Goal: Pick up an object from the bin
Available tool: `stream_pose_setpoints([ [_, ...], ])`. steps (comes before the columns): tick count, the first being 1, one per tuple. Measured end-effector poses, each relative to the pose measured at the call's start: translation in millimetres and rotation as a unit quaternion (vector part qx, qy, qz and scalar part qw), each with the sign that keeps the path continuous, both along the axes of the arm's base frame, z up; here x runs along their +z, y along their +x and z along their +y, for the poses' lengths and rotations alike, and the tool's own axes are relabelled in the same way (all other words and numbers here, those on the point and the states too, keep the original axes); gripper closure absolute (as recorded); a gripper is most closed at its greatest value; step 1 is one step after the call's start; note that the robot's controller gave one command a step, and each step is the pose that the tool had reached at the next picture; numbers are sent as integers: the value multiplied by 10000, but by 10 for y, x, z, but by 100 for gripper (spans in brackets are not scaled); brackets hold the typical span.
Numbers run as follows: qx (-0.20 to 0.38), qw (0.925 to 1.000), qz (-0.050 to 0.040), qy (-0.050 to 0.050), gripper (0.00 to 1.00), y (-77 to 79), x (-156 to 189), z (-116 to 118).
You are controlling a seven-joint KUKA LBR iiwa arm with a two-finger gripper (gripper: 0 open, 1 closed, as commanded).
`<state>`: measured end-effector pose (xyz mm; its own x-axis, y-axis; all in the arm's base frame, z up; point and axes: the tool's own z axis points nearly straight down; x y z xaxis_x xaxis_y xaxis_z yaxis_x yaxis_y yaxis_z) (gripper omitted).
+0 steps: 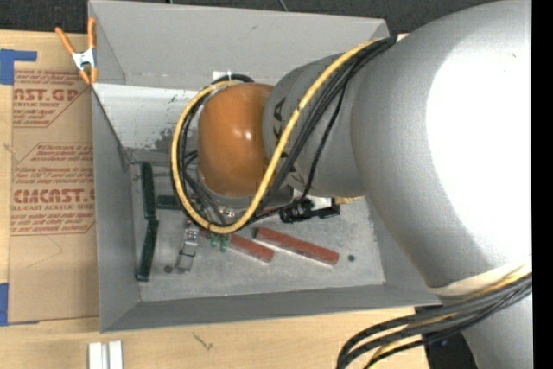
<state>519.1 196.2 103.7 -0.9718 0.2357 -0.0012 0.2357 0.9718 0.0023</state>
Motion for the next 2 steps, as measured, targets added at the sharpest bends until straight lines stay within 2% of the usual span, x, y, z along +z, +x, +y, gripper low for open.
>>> stream_pose_setpoints([
  [1,708,9975,13,-24,0,-216,-225,182],
  [2,125,9999,18,-7,100,-345,-345,269],
])
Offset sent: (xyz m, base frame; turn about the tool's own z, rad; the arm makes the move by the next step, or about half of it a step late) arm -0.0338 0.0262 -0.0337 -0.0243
